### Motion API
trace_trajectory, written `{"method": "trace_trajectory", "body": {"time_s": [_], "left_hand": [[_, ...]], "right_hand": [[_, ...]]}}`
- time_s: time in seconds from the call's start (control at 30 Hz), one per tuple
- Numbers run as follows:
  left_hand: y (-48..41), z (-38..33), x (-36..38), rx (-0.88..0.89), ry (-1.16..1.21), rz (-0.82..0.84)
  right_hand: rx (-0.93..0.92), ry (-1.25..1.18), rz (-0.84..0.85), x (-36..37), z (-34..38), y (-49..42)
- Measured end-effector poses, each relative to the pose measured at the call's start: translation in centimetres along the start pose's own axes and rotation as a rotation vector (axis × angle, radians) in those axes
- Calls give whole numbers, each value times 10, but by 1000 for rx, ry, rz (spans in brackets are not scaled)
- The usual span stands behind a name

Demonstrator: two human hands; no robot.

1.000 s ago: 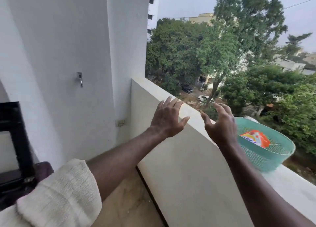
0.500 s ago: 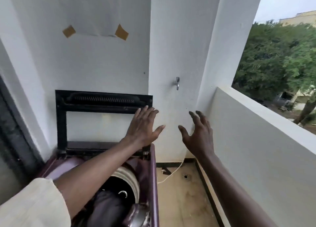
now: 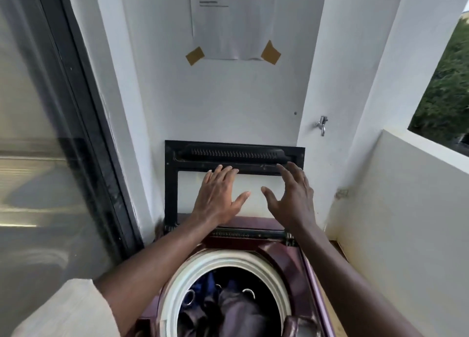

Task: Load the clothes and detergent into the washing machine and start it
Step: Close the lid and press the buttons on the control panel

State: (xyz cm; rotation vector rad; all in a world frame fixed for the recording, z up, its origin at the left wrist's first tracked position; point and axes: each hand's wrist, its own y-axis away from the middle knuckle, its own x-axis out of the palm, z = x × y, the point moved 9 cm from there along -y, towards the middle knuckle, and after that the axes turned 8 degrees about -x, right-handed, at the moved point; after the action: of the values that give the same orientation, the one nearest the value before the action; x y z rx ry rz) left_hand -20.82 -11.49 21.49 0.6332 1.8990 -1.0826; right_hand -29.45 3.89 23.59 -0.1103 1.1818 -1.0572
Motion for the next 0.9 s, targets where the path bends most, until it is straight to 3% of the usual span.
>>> {"method": "trace_trajectory", "body": {"time_s": [0.17,0.33,0.47,0.73,0.9], "left_hand": [[-24,24,22,-73,35,53],[-101,54,38,-116,-96,70],[-156,57,49,-59,-198,23],[-171,67,73,-47,-251,-78],[-168,57,58,-83,-267,-25]], "right_hand": [[-33,69,86,42,6,-35],[-105,140,264,103,-2,-96],[-166,229,307,136,-4,-151],[-212,306,173,160,-17,-178],[-165,336,282,149,-9,-181]]}}
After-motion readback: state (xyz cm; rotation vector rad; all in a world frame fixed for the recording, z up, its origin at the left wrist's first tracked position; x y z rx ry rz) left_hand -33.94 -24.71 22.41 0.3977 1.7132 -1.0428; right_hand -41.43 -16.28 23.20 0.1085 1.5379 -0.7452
